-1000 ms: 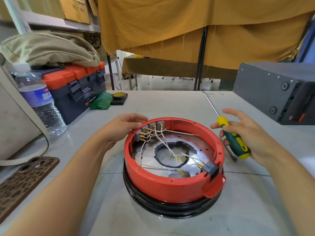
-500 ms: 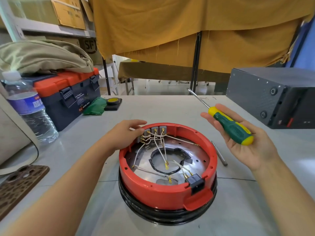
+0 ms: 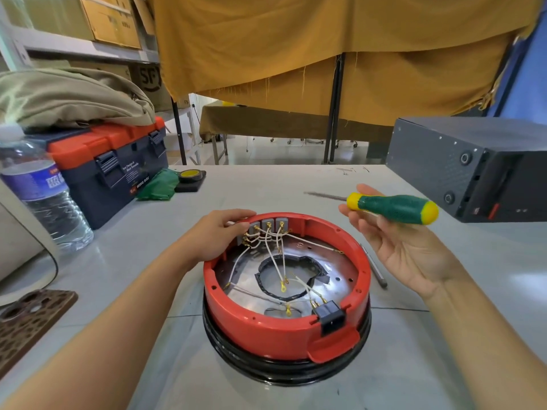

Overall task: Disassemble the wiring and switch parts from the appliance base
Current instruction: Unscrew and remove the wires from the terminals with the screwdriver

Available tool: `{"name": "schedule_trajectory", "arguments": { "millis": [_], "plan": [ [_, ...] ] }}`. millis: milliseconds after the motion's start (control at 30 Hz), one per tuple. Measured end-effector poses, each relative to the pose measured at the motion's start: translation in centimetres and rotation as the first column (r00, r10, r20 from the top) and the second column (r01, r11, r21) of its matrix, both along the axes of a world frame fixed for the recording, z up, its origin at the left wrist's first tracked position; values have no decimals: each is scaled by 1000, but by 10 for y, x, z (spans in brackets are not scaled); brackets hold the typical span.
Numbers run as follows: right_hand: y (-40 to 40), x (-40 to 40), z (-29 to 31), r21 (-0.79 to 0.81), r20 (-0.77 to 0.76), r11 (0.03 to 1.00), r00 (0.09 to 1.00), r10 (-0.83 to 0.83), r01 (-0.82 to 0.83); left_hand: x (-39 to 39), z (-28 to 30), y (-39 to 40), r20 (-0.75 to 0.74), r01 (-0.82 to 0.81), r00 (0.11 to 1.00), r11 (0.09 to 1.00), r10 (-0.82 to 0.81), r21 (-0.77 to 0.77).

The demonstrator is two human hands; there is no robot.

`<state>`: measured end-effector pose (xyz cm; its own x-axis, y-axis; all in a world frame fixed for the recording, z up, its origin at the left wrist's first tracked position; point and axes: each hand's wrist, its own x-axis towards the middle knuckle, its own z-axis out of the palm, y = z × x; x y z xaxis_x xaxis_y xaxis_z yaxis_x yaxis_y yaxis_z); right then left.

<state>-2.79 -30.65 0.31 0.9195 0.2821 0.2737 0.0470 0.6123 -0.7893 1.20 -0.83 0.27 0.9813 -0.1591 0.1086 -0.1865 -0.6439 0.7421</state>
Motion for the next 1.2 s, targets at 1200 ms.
{"name": "schedule_trajectory", "arguments": {
  "millis": [1200],
  "plan": [
    [5, 12, 30, -338, 199, 802, 870, -451, 493, 2, 28, -39, -25, 376, 917, 838, -399, 397]
  ]
}}
